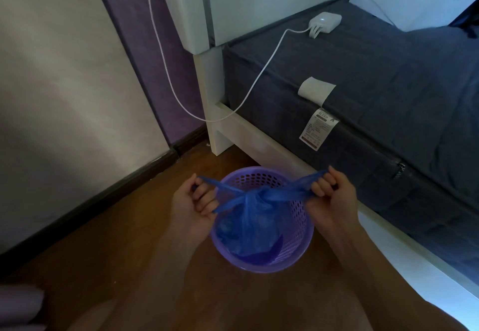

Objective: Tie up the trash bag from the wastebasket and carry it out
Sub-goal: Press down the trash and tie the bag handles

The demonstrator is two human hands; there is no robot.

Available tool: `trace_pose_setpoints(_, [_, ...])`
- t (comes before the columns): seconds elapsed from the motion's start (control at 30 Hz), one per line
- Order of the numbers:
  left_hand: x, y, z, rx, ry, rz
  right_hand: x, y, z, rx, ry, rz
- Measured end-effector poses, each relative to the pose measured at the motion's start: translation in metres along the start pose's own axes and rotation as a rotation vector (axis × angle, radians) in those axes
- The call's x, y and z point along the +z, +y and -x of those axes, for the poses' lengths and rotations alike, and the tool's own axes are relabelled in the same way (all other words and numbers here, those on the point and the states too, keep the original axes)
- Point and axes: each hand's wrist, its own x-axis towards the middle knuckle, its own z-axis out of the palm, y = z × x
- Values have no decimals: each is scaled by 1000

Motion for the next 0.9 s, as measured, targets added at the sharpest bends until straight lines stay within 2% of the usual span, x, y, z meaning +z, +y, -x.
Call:
trace_pose_setpoints(0.07, [-13,12,-2,5,115,16,-16,-4,1,11,93,-28])
trace_pose_setpoints(0.2, [-41,45,-7,65,399,36,-39,-16,-1,-83,515,217])
trace_pose_setpoints(0.27, [-48,51,-10,93,448,59,-41,-17,-3,-137,585,252])
trace_pose_setpoints(0.4, [-35,43,-13,185,315,-118,-35,-14,-6,-259,473,409])
trace_pose_setpoints(0.53, [-14,19,-11,217,216,-387,-16,6,7,-367,326,937])
trace_pose_setpoints(0.6, [-4,-2,-9,201,199,-555,-8,22,14,-346,211,1124])
trace_pose_setpoints(0.7, [17,-28,-7,249,166,-741,4,41,17,-229,120,1173])
trace_pose_setpoints(0.9, [28,-53,1,570,81,-1054,16,61,15,-311,62,1178])
